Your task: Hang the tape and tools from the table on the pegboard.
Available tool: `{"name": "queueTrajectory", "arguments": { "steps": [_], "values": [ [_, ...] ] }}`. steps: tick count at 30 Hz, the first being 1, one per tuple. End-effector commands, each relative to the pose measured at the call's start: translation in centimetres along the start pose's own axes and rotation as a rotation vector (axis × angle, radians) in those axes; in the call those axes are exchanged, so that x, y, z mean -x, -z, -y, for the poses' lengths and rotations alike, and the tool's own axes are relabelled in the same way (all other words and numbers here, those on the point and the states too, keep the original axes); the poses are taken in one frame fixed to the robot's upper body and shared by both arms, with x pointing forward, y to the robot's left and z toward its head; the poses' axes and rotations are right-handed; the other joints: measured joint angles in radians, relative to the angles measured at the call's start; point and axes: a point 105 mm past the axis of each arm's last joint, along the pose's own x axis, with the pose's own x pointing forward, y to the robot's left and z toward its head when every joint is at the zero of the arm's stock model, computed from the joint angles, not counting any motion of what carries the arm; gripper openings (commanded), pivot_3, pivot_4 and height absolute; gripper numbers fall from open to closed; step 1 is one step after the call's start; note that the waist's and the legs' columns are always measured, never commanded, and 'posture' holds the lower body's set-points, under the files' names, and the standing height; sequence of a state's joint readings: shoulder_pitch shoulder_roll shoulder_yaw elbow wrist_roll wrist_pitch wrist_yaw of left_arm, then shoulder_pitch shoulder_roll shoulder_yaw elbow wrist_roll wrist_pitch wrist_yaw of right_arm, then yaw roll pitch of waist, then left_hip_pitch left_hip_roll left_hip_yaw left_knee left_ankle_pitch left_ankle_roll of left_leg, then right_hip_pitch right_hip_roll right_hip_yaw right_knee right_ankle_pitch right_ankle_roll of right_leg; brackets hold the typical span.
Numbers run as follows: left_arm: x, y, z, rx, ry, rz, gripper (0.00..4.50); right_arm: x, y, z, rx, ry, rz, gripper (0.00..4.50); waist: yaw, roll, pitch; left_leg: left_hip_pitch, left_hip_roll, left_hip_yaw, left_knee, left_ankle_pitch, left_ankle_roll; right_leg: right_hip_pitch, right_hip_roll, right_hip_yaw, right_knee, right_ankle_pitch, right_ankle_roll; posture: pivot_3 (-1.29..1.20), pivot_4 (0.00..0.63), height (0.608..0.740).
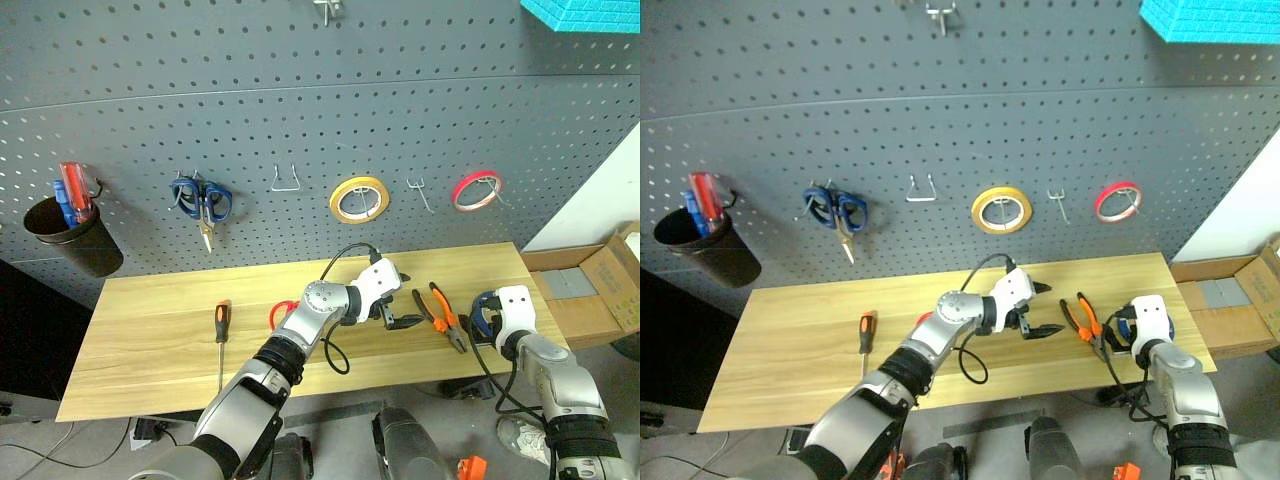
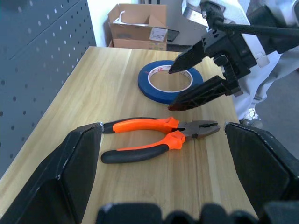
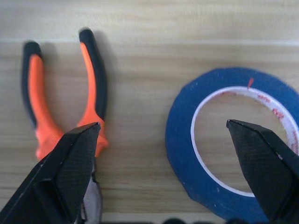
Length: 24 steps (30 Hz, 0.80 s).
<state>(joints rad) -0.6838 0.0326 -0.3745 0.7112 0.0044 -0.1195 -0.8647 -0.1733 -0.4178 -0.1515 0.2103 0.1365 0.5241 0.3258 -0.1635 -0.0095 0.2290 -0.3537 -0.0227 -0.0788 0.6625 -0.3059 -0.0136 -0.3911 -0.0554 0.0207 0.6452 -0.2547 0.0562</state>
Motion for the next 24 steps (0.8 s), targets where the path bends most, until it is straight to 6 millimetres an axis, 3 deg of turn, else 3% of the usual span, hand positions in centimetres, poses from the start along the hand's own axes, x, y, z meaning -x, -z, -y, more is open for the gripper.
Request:
{"name": "queueTrajectory", "arguments": {
  "steps": [1,16,19,24],
  "values": [
    [-0.3,-2.0,-0.4,-0.040,0.000,0.056,4.46,-0.2,-1.0,0.8,0.011,0.010,0.033,4.50,0.001,0.000,0.006,0.000,0.000,-0.001,0.000,0.000,0.000,0.000,0.000,0.000,0.000,0.000,0.000,-0.23,0.262,0.740],
    [-0.2,-3.7,-0.2,-0.035,0.026,0.090,4.46,-2.1,0.5,2.0,-0.093,0.025,-0.034,4.50,0.027,-0.001,0.009,-0.011,0.001,0.000,0.001,0.000,0.000,-0.013,-0.002,0.002,0.002,0.001,0.001,-0.17,0.255,0.740],
    [-0.1,-3.6,0.2,-0.031,0.048,0.091,4.50,-2.2,0.6,1.9,-0.111,0.016,-0.040,3.91,0.027,-0.001,0.009,-0.011,0.001,0.001,0.001,0.000,0.000,-0.013,-0.002,0.002,0.002,0.001,0.001,-0.17,0.249,0.740],
    [-0.1,-3.7,0.7,-0.021,0.077,0.089,4.50,-2.2,0.8,1.9,-0.104,0.019,-0.042,2.27,0.028,-0.001,0.009,-0.011,0.001,0.001,0.001,0.000,0.000,-0.013,-0.002,0.002,0.002,0.001,0.001,-0.17,0.247,0.740]
  ]
}}
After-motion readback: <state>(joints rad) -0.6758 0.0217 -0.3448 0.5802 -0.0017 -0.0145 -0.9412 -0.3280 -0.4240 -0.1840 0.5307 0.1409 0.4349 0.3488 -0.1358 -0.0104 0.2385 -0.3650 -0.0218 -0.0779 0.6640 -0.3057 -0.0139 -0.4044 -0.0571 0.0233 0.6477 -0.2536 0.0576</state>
